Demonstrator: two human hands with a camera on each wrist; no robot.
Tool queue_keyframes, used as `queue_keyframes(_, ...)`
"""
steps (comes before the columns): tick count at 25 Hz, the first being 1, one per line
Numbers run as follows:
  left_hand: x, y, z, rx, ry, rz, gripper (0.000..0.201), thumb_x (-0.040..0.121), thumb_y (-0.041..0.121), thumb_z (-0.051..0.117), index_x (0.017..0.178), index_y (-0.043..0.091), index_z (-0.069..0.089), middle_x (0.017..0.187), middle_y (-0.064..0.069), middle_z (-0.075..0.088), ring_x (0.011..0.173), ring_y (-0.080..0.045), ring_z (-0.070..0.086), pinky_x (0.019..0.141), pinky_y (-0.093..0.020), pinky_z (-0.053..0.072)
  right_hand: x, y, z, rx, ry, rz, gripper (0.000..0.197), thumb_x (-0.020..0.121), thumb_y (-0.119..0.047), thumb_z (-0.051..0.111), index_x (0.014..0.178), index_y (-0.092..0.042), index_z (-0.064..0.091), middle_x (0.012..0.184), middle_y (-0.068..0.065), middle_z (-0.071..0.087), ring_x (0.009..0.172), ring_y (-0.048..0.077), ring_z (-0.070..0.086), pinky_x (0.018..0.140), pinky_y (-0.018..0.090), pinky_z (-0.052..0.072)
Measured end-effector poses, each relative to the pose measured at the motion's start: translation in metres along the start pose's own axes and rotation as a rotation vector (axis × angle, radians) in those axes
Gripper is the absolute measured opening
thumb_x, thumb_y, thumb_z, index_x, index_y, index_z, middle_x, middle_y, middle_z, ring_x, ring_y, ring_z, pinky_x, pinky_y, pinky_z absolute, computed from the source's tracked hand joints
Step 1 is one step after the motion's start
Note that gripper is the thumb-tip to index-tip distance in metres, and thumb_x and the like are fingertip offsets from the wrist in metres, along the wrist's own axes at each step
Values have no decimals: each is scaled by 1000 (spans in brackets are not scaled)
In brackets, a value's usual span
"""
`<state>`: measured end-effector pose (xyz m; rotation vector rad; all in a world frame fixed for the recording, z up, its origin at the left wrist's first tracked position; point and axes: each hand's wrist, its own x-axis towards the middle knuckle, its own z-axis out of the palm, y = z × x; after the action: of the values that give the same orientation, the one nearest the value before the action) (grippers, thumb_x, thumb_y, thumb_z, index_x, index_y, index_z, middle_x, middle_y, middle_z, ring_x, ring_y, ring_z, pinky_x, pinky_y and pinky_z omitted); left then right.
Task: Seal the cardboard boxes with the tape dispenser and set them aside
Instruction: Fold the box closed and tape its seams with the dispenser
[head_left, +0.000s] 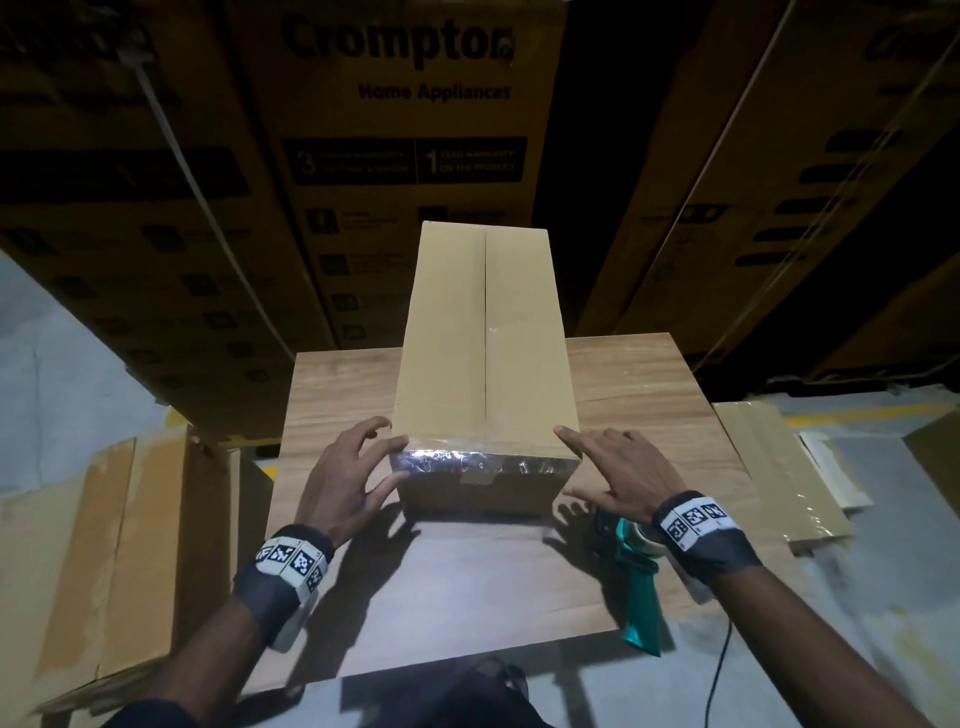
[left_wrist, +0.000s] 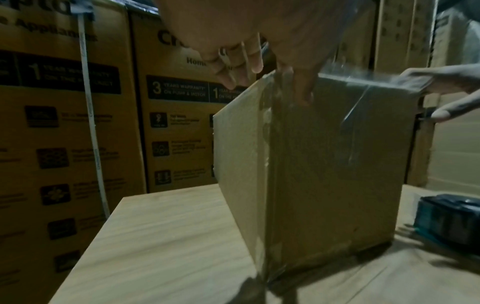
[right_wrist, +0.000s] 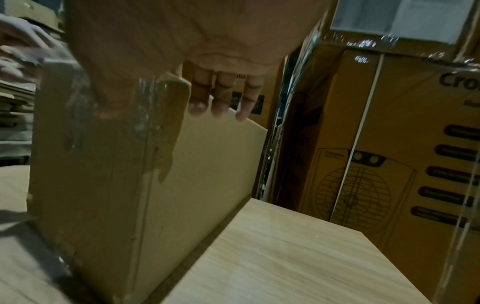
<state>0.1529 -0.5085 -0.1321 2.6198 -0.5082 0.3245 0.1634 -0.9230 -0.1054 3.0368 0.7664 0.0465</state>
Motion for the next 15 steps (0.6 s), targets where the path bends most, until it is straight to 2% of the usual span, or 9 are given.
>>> queue_keyframes(2,-3,13,-8,-3,-19,43,51,89,55,64,133,31,63,146,-4,54,129,-24,51,103,-48,43,-10,-14,-11,-13,170,-24,67,94,-75,40,138,-26,50,97,-1,60,82,18,52,76,37,50)
queue_keyframes(3,-1,23,-11,-45,-31,77,48,90,55,62,133,33,64,143,-1,56,129,-21,52,104,-47,41,-12,-23,-16,26,254,-52,60,94,-71,47,131,-25,56,94,-3,58,81,17,50,74,35,47)
queue_keyframes(5,10,45,-15,-141,-76,112,39,98,52,54,128,32,69,131,3,64,119,-16,56,99,-39,45,2,-48,-27,179,312,-73,41,95,-57,58,120,-25,64,89,-6,57,79,13,48,70,31,41)
queue_keyframes(7,32,66,-11,-193,-150,68,37,102,48,49,124,28,72,122,3,67,110,-13,57,92,-32,50,28,-68,-32,319,273,-1,26,98,-47,61,112,-28,70,88,-10,57,80,8,48,70,28,38)
queue_keyframes(10,62,84,0,-162,-234,10,26,99,35,64,118,22,76,110,2,68,100,-13,57,89,-35,53,63,-81,-28,431,123,107,21,97,-44,66,106,-28,77,90,-10,64,83,10,55,69,28,44)
queue_keyframes(13,75,89,-3,-146,-310,25,20,94,30,71,109,18,79,102,2,68,94,-14,58,86,-36,53,75,-83,-29,429,69,88,21,92,-44,72,103,-27,80,92,-10,73,81,8,60,70,31,53)
queue_keyframes(15,80,94,-8,-140,-356,44,18,92,26,74,105,14,79,100,0,68,92,-15,61,84,-36,55,77,-83,-33,410,40,78,22,90,-43,74,102,-26,81,93,-10,74,77,5,57,66,25,49)
